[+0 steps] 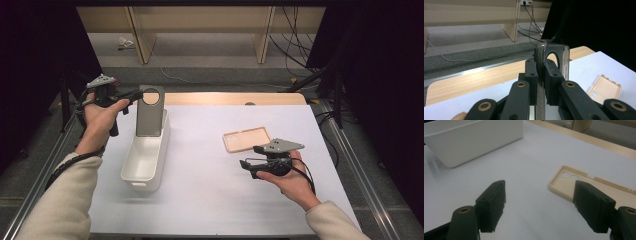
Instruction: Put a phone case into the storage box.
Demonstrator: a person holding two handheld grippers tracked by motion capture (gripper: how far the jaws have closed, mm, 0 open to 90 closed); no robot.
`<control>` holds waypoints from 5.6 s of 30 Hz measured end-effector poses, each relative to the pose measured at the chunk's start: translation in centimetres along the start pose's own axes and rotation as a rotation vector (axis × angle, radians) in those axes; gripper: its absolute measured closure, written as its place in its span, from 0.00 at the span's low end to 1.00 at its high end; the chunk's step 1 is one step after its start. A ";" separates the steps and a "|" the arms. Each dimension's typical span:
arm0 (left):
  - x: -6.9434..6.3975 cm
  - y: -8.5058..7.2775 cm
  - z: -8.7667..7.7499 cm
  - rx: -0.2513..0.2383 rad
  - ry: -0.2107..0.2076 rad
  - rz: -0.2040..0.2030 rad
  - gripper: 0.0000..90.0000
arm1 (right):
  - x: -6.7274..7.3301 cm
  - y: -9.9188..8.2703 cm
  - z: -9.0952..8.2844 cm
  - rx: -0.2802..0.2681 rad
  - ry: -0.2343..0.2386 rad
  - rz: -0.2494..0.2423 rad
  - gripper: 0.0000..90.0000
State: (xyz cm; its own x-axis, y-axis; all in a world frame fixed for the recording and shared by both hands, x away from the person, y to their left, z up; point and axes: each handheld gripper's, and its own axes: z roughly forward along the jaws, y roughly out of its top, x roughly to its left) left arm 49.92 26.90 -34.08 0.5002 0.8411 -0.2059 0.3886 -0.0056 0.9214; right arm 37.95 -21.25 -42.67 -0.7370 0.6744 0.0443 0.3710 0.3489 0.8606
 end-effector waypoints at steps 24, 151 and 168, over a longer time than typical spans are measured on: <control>0.7 -0.4 2.3 0.028 0.007 0.031 0.91 | -0.1 0.0 0.0 0.002 -0.001 0.002 0.30; -1.7 -5.0 -1.6 0.104 0.121 0.067 0.00 | -1.4 0.1 -0.2 0.013 -0.047 0.016 0.27; -10.1 -9.9 -7.3 0.052 0.010 0.131 0.00 | -3.4 0.2 -0.2 0.007 -0.090 0.033 0.26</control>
State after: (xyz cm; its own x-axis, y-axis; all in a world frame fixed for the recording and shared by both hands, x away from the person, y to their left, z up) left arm 35.38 22.45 -38.76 0.5416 0.8366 -0.0818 0.3601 -0.1430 0.9219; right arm 40.45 -23.63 -42.53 -0.6705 0.7414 0.0269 0.3987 0.3295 0.8558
